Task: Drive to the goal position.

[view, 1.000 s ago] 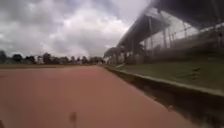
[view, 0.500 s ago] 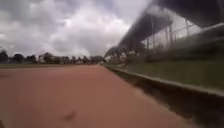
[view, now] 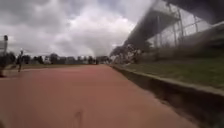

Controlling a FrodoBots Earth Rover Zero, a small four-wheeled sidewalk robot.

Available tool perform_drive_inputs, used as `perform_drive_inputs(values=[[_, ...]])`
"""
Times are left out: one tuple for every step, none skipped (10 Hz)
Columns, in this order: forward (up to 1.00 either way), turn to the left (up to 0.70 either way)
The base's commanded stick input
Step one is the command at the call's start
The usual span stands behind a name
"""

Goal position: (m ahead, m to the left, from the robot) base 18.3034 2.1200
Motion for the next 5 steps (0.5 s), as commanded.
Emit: perform_drive_inputs(values=[[0.85,0.01],[0.85,0.01],[0.85,0.01],[0.85,0.01],[0.85,0.01]])
